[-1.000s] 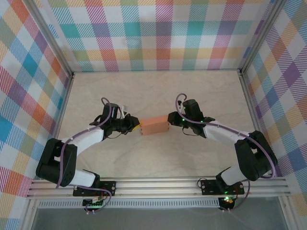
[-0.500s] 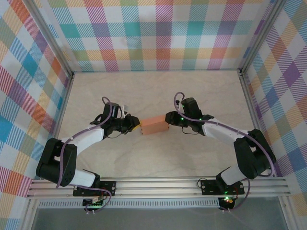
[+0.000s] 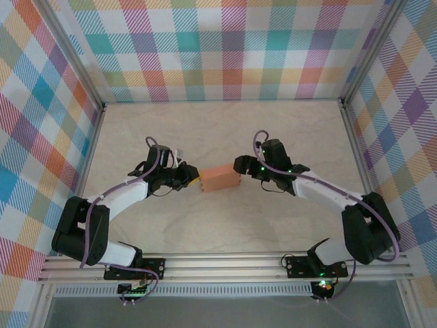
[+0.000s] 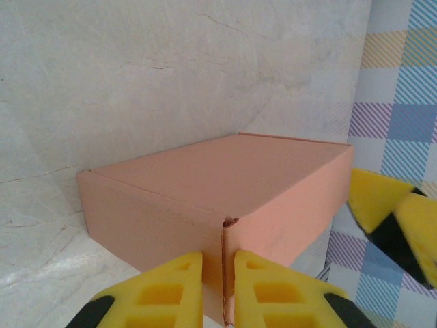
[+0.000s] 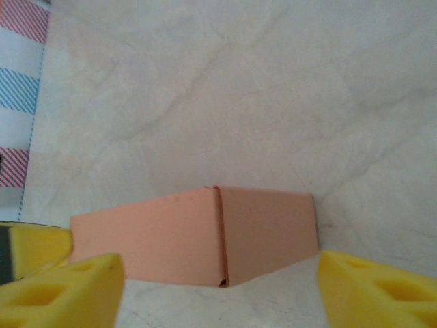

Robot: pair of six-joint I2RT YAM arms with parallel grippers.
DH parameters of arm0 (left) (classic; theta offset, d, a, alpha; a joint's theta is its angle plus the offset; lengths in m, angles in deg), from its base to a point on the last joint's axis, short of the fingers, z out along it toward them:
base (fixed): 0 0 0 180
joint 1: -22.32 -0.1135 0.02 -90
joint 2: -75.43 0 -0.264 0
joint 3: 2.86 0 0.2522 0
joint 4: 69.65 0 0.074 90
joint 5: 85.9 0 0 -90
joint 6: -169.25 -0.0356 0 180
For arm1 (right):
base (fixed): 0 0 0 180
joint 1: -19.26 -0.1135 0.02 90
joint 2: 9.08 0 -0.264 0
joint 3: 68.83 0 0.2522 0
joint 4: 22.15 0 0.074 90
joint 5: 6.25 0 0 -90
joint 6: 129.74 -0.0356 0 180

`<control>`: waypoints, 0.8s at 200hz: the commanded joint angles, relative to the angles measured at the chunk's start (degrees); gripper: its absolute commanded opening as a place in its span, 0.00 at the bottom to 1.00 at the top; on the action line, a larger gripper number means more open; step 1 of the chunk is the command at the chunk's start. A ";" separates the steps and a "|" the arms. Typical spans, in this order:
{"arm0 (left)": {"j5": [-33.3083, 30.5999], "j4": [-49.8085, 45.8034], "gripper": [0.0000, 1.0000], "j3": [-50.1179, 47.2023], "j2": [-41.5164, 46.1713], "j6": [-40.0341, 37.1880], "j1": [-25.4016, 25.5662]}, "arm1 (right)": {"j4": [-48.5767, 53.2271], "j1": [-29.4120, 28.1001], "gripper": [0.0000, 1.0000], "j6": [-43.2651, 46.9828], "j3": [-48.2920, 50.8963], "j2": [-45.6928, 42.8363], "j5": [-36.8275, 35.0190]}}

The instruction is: Fold the paper box

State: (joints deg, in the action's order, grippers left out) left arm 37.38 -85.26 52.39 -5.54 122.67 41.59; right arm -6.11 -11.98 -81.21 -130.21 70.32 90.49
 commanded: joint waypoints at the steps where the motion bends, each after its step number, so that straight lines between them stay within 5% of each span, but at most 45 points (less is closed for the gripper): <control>1: -7.08 -13.40 0.15 -1.52 -1.79 -2.48 0.83 | 6.83 -0.31 0.82 -13.40 -1.50 -2.02 -1.97; 47: -6.53 -15.40 0.17 0.05 0.15 -2.48 3.08 | 4.09 -1.39 0.82 -25.37 -2.02 2.46 9.95; 160: -7.54 -15.90 0.20 -0.62 6.39 -3.13 8.21 | 0.69 -3.12 0.82 -31.89 -4.33 10.46 12.02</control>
State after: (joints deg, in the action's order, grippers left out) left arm 31.41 -95.77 53.42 0.16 121.31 48.52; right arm -4.16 -15.06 -110.26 -132.88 79.15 101.44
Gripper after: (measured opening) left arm 0.196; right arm 0.823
